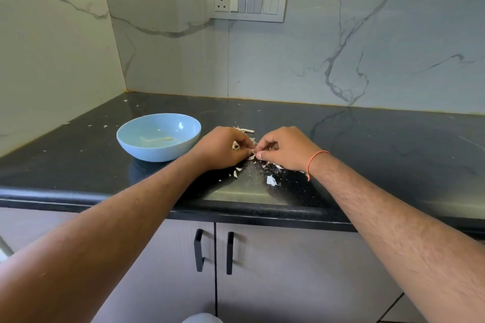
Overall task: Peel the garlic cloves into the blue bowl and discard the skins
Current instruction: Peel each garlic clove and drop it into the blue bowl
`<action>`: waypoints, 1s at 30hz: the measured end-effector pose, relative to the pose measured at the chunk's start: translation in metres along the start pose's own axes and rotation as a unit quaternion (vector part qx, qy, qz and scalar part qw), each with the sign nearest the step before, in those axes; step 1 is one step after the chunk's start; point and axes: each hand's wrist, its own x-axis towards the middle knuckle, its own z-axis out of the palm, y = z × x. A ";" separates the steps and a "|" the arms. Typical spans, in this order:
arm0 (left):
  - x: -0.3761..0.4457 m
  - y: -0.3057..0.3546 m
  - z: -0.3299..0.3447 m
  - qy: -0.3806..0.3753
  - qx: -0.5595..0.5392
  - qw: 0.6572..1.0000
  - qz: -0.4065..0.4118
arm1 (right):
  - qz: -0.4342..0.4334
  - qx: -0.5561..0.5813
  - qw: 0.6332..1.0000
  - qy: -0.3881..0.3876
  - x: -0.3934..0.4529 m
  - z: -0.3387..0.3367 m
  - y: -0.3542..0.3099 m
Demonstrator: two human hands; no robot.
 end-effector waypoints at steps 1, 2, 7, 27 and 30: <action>-0.001 -0.001 0.003 0.009 0.009 1.000 0.000 | -0.002 0.012 1.000 0.019 -0.002 0.005 0.004; -0.002 -0.002 0.005 0.016 0.018 1.000 0.003 | -0.006 0.026 0.999 0.045 -0.003 0.011 0.008; -0.005 -0.001 0.007 0.063 0.025 0.997 0.043 | -0.013 0.159 0.976 0.148 -0.001 0.019 0.020; -0.001 -0.007 0.010 0.139 -0.005 0.987 0.085 | -0.020 0.199 0.968 0.152 -0.001 0.019 0.021; -0.001 -0.008 0.011 0.136 -0.001 0.987 0.086 | -0.015 0.197 0.968 0.155 -0.001 0.019 0.021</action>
